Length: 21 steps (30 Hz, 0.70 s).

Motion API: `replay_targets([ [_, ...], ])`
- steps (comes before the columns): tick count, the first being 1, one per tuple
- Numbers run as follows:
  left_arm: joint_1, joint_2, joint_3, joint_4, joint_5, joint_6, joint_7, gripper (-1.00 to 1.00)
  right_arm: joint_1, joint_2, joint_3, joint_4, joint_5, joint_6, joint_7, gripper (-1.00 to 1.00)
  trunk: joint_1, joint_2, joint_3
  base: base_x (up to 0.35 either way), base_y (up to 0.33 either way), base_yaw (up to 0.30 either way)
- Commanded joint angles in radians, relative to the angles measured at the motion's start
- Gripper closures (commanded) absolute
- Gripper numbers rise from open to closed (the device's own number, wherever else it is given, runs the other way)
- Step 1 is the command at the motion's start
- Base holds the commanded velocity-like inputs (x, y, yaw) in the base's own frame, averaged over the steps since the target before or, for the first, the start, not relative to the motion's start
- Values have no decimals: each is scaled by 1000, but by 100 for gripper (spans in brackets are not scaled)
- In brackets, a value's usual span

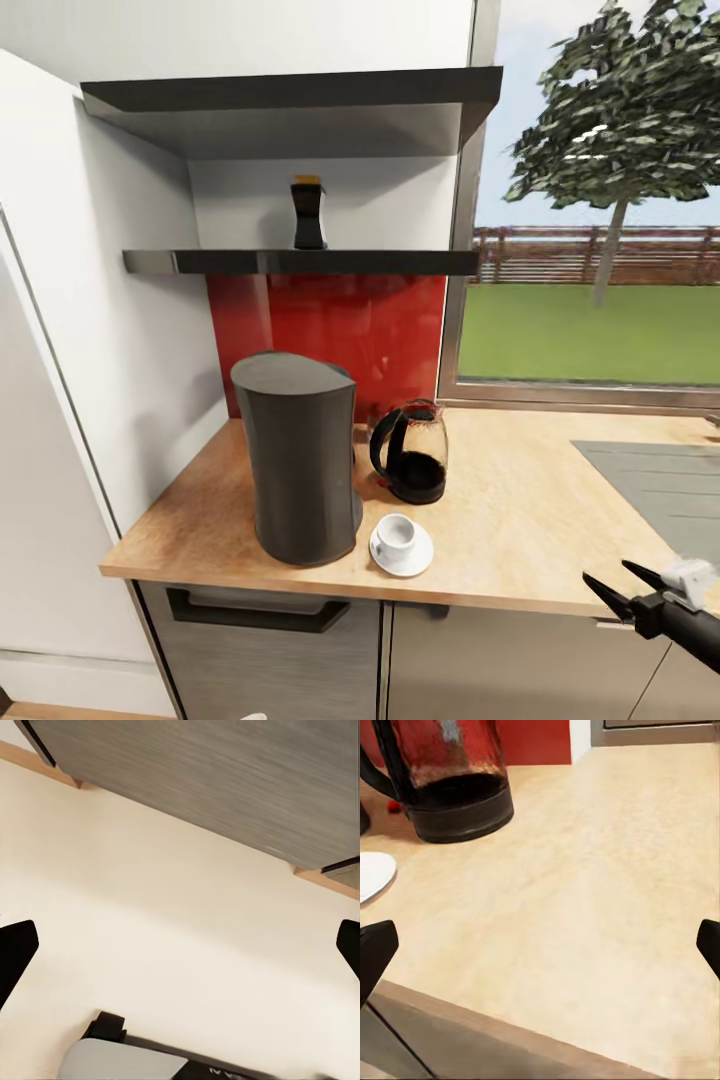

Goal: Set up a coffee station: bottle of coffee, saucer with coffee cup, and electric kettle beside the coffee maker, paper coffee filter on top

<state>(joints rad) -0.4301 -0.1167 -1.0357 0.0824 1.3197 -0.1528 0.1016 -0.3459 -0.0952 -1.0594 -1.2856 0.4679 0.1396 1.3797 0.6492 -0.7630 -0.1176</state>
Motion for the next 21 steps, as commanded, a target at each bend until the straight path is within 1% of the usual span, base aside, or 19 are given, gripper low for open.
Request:
replay_targets([
  [1, -1, -1, -6, 2, 3, -2, 1, -100, 9, 2, -25, 3, 8, 3, 8, -100, -4, 6, 2, 0, 0, 0],
  [3, -1, -1, -6, 1, 3, -2, 1, -100, 30, 6, -69, 13, 16, -7, 9, -100, -11, 20, 8, 0, 0, 0],
  [4, -1, -1, -6, 1, 3, -2, 1, -100, 37, 7, -78, 14, 18, -9, 10, -100, -15, 27, 11, 0, 0, 0],
  [10, -1, -1, -6, 0, 3, -2, 1, -100, 75, 9, -97, 17, 40, -14, 8, -100, -38, 69, 30, 0, 0, 0],
  [12, -1, -1, -6, 0, 3, -2, 1, -100, 97, 12, -119, 19, 50, -32, 6, -100, -46, 83, 36, 0, 0, 0],
  [13, -1, -1, -6, 0, 3, -2, 1, -100, 107, 14, -138, 28, 59, -54, 5, -100, -50, 90, 39, 0, 0, 0],
  [14, -1, -1, -6, 0, 3, -2, 1, -100, 113, 21, -161, 52, 79, -89, 4, -100, -54, 97, 42, 0, 0, 0],
  [15, -1, -1, -6, 0, 3, -2, 1, -100, 115, 25, -173, 68, 92, -112, 3, -100, -57, 104, 45, 0, 0, 0],
  [18, -1, -3, -6, 0, 3, -2, 1, -100, 118, 36, -189, 110, 133, -155, 0, -100, -69, 125, 55, 0, 0, 0],
  [20, -1, -3, -6, -1, 3, -2, 1, -100, 118, 37, -193, 143, 159, -171, -8, -100, -77, 139, 61, 0, 0, 0],
  [21, -1, -3, -6, -1, 3, -2, 1, -100, 119, 36, -197, 181, 178, -190, -31, -100, -80, 146, 64, 0, 0, 0],
])
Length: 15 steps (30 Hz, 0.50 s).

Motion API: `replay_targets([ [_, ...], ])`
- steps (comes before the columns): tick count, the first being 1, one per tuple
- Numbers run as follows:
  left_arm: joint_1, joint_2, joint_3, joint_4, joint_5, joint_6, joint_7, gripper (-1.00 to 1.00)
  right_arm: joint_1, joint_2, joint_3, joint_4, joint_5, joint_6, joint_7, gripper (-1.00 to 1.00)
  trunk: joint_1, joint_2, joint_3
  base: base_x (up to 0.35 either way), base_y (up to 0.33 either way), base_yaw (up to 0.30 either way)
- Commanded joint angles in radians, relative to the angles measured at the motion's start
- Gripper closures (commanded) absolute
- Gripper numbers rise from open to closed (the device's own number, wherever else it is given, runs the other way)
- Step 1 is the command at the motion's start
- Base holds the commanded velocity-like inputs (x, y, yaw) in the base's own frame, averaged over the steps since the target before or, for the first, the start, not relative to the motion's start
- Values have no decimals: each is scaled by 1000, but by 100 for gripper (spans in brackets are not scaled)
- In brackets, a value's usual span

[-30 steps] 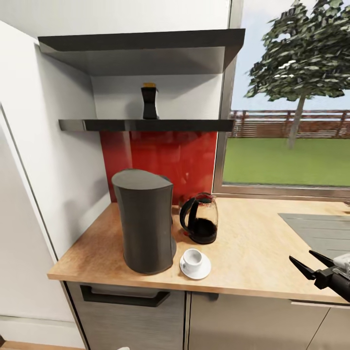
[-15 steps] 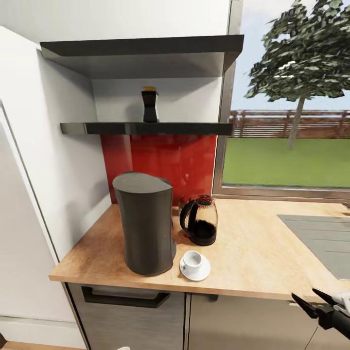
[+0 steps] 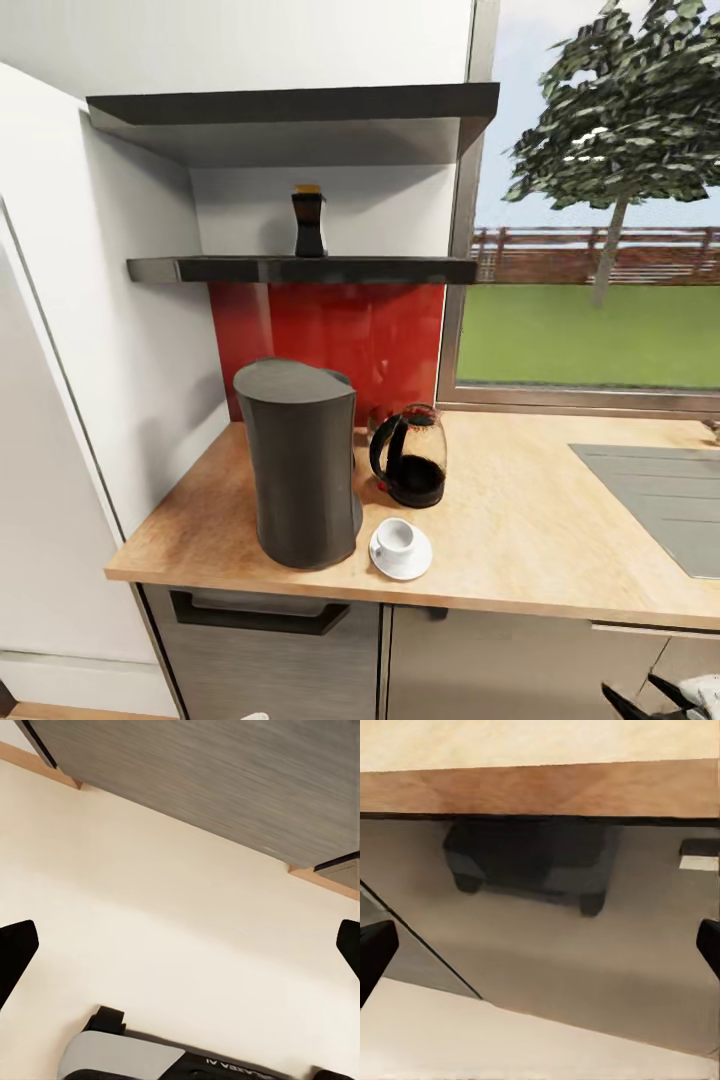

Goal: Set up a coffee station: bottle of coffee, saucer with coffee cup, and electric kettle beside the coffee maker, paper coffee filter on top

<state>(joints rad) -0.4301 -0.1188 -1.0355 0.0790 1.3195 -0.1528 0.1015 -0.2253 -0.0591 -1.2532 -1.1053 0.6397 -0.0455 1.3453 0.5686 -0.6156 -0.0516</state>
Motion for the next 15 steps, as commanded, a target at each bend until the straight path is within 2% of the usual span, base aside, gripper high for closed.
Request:
replay_targets([
  [1, -1, -2, -6, 2, 3, -2, 1, -100, -2, 0, -7, 52, 29, -40, -47, -100, -4, 6, 1, 0, 0, 0],
  [3, -1, -2, -6, 2, 3, -2, 1, -100, -2, -4, -8, 146, 86, -84, -131, -100, -11, 20, 8, 0, 0, 0],
  [5, -1, -2, -6, 2, 3, -2, 1, -100, -2, -7, -7, 218, 118, -108, -214, -100, -19, 34, 14, 0, 0, 0],
  [6, -1, -2, -6, 2, 3, -2, 1, -100, -2, -9, -5, 251, 127, -116, -263, -100, -23, 41, 17, 0, 0, 0],
  [9, -1, -2, -6, 2, 3, -2, 1, -100, -2, -12, 0, 350, 142, -145, -491, -100, -34, 62, 26, 0, 0, 0],
  [10, -1, -2, -6, 2, 3, -2, 1, -100, -2, -12, 0, 361, 144, -150, -543, -100, -38, 69, 30, 0, 0, 0],
  [12, -1, -2, -6, 2, 3, -2, 1, -100, -2, -21, 0, 377, 148, -153, -598, -100, -46, 83, 36, 0, 0, 0],
  [15, -1, 0, -6, 4, 3, -2, 1, -100, -2, -106, -5, 474, 152, -154, -711, -100, -57, 104, 45, 0, 0, 0],
])
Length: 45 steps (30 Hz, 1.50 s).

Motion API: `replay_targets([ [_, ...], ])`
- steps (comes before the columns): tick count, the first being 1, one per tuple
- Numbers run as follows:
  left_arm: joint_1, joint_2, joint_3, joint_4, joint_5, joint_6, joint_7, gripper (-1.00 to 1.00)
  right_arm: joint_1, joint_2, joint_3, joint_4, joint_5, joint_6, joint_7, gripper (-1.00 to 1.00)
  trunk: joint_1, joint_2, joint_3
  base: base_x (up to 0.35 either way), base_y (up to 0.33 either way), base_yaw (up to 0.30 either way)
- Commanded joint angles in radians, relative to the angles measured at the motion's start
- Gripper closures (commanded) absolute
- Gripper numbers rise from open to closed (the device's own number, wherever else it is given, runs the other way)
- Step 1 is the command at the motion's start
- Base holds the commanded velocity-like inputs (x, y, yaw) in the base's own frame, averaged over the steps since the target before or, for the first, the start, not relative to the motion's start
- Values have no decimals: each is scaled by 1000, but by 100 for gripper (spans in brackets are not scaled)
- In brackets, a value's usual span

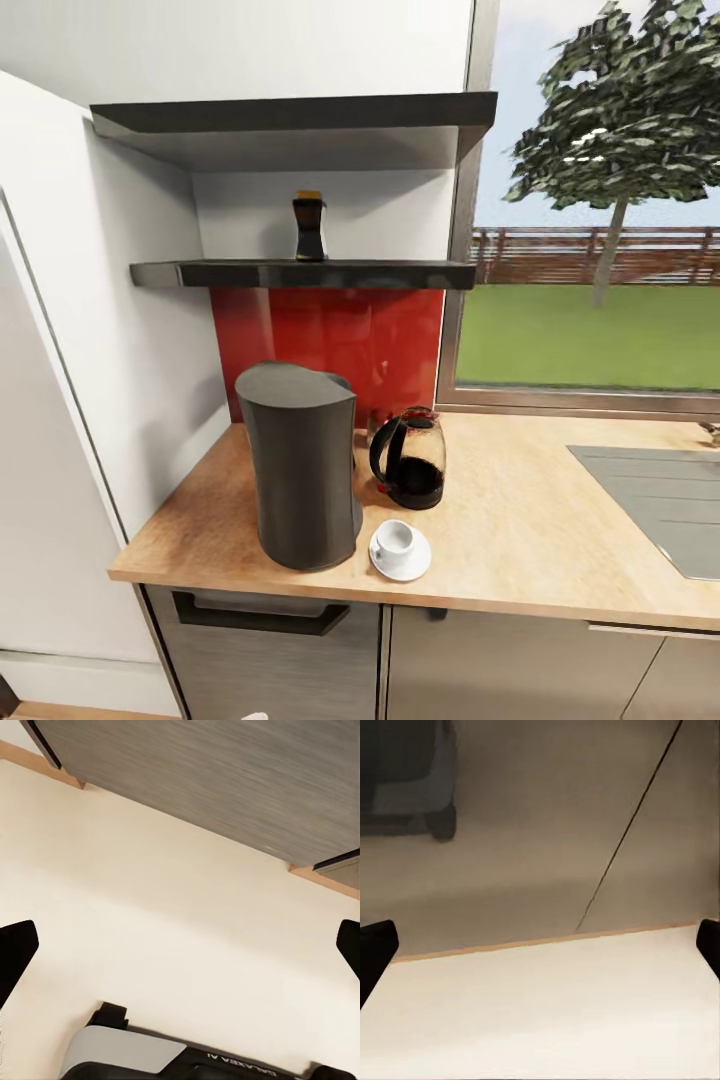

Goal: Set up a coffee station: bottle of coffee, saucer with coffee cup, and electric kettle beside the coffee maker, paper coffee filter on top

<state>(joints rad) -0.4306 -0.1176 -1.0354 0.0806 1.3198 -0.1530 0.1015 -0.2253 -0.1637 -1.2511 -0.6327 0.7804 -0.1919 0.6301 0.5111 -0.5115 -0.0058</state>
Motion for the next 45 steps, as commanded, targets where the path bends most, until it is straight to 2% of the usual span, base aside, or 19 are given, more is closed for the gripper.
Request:
replay_targets([
  [1, 0, 0, -6, 3, 2, -2, 1, -100, -2, -19, -8, 23, 11, -7, -16, -100, -4, 6, 3, 0, 0, 0],
  [2, 0, 0, -6, 3, 2, -2, 1, -100, -2, -42, -8, 55, 11, -8, -43, -100, -7, 13, 6, 0, 0, 0],
  [4, 0, 1, -6, 4, 2, -2, 1, -100, 4, -72, -7, 103, 22, -8, -86, -100, -15, 27, 12, 0, 0, 0],
  [5, 0, 1, -6, 4, 2, -2, 1, -100, 28, -72, -7, 117, 79, -6, -91, -100, -19, 34, 15, 0, 0, 0],
  [7, 0, 1, -6, 4, 2, -2, 1, -100, 36, -73, -7, 160, 131, -6, -93, -100, -27, 48, 21, 0, 0, 0],
  [10, 0, 1, -6, 4, 2, -2, 1, -100, 40, -74, -8, 212, 160, -3, -94, -100, -38, 69, 31, 0, 0, 0],
  [14, 0, 1, -6, 3, 2, -2, 1, -100, 41, -70, -7, 229, 165, -2, -94, -100, -53, 97, 43, 0, 0, 0],
  [17, 17, 14, -16, 20, -10, 1, 0, -100, 26, -53, -3, 234, 176, -9, -89, -100, -53, 97, 43, 0, 0, 0],
  [20, 33, 24, -12, 18, -5, -2, -2, -100, 17, -36, -3, 235, 178, -9, -84, -100, -53, 97, 43, 0, 0, 0],
  [27, 73, 63, 0, 14, 33, -25, -32, -100, 9, 1, -2, 234, 178, -9, -84, -100, -53, 97, 43, 0, 0, 0],
  [39, 81, 132, 10, 13, 103, -24, -99, -100, 9, 5, -1, 235, 178, -11, -84, -100, -53, 97, 43, 0, 0, 0],
  [40, 81, 543, 11, 13, 363, -24, -1250, -100, 9, 5, -1, 235, 178, -11, -84, -100, -53, 97, 43, 0, 0, 0],
  [41, 81, 550, 11, 13, 365, -25, -1274, -100, 9, 5, -1, 235, 178, -11, -84, -100, -53, 97, 43, 0, 0, 0],
  [42, 81, 569, 16, 13, 370, -25, -1335, -100, 9, 6, -1, 235, 178, -12, -84, -100, -53, 97, 43, 0, 0, 0],
  [45, 81, 578, 20, 5, 373, -33, -1370, -100, 9, 9, -2, 235, 178, -12, -84, -100, -53, 97, 43, 0, 0, 0],
])
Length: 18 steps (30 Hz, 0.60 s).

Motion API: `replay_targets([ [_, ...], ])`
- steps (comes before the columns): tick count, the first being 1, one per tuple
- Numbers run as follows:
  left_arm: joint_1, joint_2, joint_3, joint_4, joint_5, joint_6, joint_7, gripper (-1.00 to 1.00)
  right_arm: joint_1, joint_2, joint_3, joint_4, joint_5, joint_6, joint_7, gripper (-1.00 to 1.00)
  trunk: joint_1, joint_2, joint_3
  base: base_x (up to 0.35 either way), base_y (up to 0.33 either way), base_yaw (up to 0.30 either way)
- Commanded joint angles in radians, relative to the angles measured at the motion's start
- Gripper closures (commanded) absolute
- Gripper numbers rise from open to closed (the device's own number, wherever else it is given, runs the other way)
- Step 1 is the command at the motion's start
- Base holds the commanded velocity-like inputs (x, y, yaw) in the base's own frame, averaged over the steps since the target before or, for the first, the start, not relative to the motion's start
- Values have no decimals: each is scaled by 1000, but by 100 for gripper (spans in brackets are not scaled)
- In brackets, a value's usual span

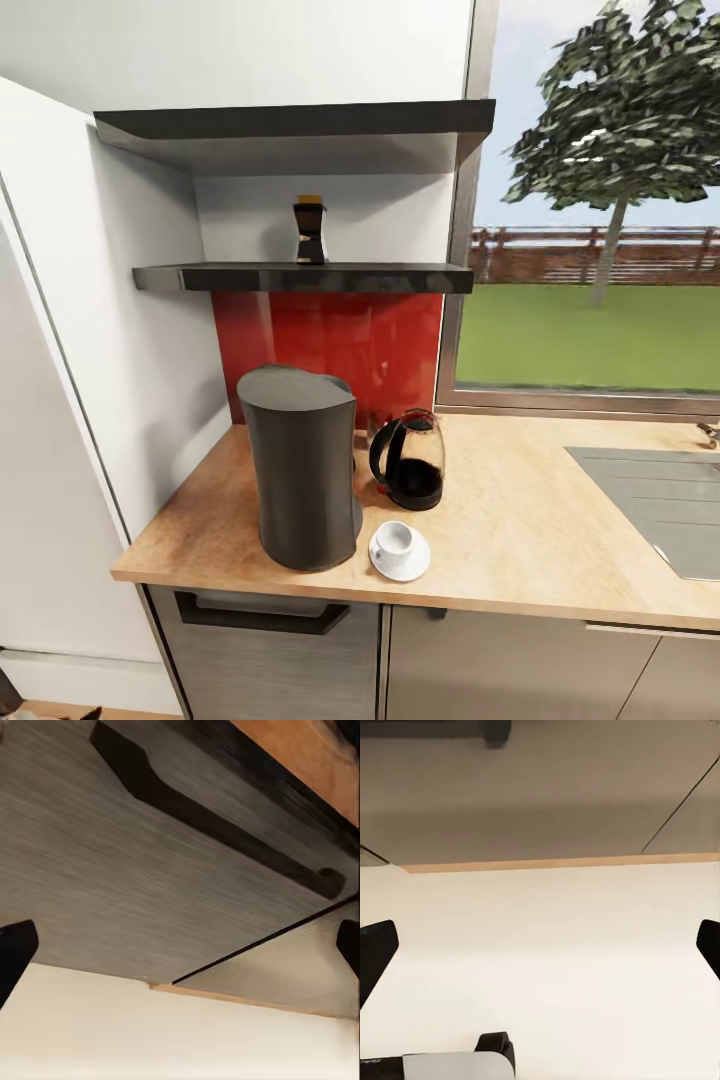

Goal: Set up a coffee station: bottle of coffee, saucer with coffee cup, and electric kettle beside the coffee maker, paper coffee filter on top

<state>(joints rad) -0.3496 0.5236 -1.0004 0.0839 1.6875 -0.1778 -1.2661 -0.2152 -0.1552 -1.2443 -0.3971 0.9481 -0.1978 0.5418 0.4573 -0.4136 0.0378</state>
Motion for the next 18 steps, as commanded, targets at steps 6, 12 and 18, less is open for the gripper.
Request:
replay_targets([
  [6, 0, -74, -7, -9, 6, -96, -5, -100, -1, 2, -9, 0, 11, -6, 4, -100, 0, -1, 0, -131, 0, 0],
  [12, 0, -81, -6, -31, 6, -160, -10, -100, -1, 3, -9, 0, 11, -7, 4, -100, 0, -1, 0, -334, 0, 0],
  [18, 0, -80, -6, -50, 6, -213, -12, -100, -1, 3, -9, 0, 11, -8, 4, -100, 0, -1, 0, -341, 0, 0],
])
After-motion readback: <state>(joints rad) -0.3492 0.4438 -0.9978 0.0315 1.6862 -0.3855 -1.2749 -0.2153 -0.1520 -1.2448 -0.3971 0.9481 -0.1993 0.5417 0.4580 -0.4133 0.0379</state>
